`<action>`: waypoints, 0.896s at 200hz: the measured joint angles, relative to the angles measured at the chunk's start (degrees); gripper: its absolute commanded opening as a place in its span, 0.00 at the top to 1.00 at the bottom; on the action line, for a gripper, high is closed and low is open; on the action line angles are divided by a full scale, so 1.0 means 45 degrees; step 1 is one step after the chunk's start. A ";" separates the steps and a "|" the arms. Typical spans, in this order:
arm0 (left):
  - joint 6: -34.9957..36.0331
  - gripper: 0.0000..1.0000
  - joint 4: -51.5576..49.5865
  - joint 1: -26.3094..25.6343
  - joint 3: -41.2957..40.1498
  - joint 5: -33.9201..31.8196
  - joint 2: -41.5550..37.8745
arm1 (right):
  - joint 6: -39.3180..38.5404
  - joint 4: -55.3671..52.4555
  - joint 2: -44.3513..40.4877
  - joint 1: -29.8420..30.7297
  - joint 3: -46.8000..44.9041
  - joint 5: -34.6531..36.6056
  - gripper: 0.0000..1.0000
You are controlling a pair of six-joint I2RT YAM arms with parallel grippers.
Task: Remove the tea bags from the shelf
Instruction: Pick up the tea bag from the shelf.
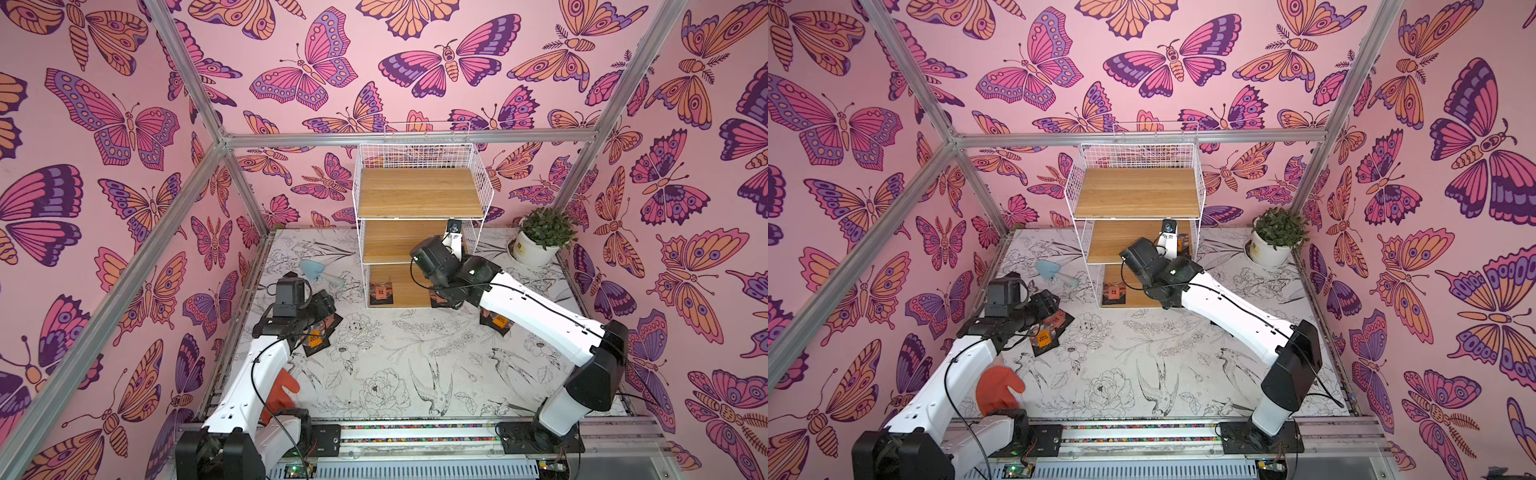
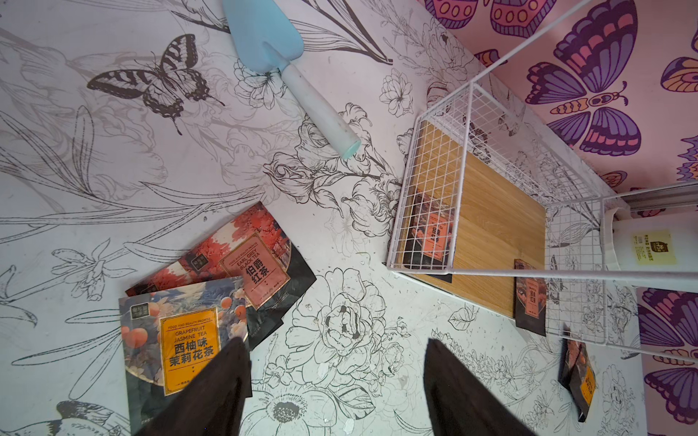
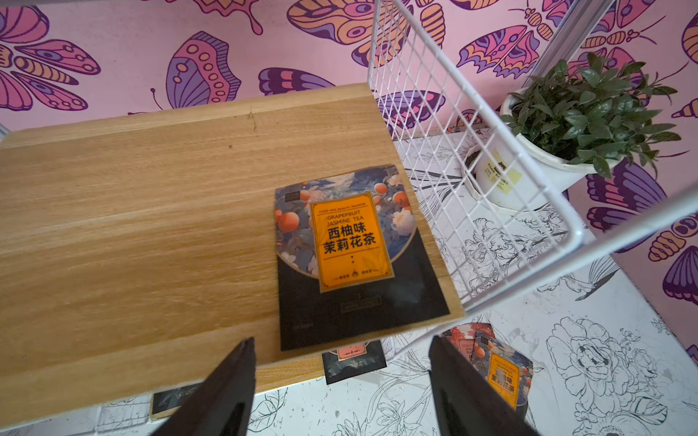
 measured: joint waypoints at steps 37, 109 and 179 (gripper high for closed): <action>0.0000 0.24 0.0000 0.0000 0.0000 0.0000 0.0000 | -0.0068 0.0418 0.0000 0.0000 -0.0287 -0.0005 0.26; 0.0000 0.24 0.0000 0.0000 0.0000 0.0000 0.0000 | -0.0568 0.1248 0.0000 -0.0029 -0.0690 0.0005 0.27; 0.0000 0.24 0.0005 0.0005 -0.0024 0.0000 0.0000 | -0.0860 0.1608 0.0000 -0.0165 -0.0821 0.0005 0.26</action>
